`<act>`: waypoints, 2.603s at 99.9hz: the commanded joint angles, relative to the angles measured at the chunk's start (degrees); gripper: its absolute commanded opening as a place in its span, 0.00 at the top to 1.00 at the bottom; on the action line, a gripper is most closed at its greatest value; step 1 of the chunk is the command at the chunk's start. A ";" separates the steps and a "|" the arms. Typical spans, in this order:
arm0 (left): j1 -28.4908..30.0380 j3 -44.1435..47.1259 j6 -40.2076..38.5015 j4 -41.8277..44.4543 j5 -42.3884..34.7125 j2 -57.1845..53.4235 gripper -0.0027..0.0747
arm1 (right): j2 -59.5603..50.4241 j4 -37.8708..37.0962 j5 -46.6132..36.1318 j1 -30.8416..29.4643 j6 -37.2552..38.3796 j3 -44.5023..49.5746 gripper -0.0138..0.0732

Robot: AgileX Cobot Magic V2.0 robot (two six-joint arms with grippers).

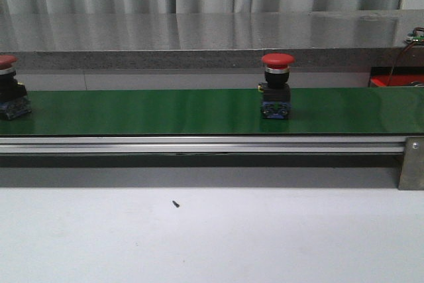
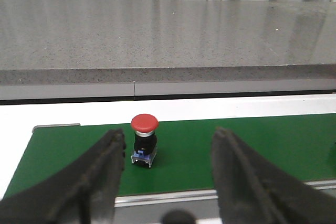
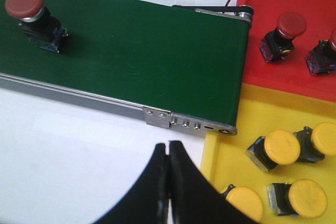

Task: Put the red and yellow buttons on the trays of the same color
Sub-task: 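Move the right gripper over the first red button at the belt end, then grasp the red button with the right gripper and lift it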

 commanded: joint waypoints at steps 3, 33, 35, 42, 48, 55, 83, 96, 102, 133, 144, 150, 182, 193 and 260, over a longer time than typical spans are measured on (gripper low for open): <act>-0.47 1.92 0.08 -0.63 -1.42 -4.47 0.71 | -0.56 0.59 -2.70 0.11 -0.35 -1.43 0.92; -0.47 4.00 0.08 -0.63 -0.41 -9.05 0.99 | -0.51 1.79 -2.71 0.11 -0.35 -1.43 0.92; -0.47 4.00 0.08 -0.63 -0.41 -9.05 0.99 | -0.50 2.31 -2.71 0.11 -0.35 -1.43 0.92; -0.47 4.00 0.08 -0.63 -0.41 -9.05 0.99 | -0.50 4.59 -2.51 0.11 -0.35 -1.43 0.92; -0.47 4.00 0.08 -0.63 -0.41 -9.05 0.99 | -0.46 5.88 -2.36 0.11 -0.35 -1.43 0.92; -0.47 4.00 0.08 -0.63 -0.41 -9.05 0.99 | -0.34 7.03 -2.31 0.11 -0.35 -1.43 0.89; -0.47 4.11 0.08 -0.63 -0.41 -9.05 0.99 | 3.88 7.31 -0.52 0.11 -1.88 -3.97 0.10; -0.47 4.24 0.08 -0.63 -0.51 -9.05 0.99 | 8.94 7.31 1.52 0.11 -3.08 -7.05 0.13; -0.47 4.24 0.08 -0.63 -0.51 -9.05 0.99 | 11.76 7.31 2.27 0.18 -4.15 -8.89 0.14; -0.47 4.24 0.08 -0.63 -0.51 -9.05 0.99 | 27.08 6.23 0.79 4.73 -6.85 -15.30 0.14; -0.47 4.24 0.08 -0.63 -0.51 -9.05 0.99 | 31.26 5.24 -1.80 6.05 -6.85 -17.09 0.14; -0.47 4.24 0.08 -0.63 -0.51 -9.05 0.99 | 33.43 4.70 -3.09 6.48 -6.85 -17.96 0.14; -0.47 4.24 0.08 -0.63 -0.51 -9.05 0.99 | 42.63 4.70 -4.93 6.59 -6.89 -23.20 0.14; -0.47 4.24 0.08 -0.63 -0.51 -9.05 0.99 | 44.46 4.50 -3.98 6.59 -6.89 -23.83 0.25; -0.47 4.24 0.08 -0.63 -0.51 -9.05 0.99 | 44.85 -4.95 2.77 0.55 -0.32 -44.27 0.62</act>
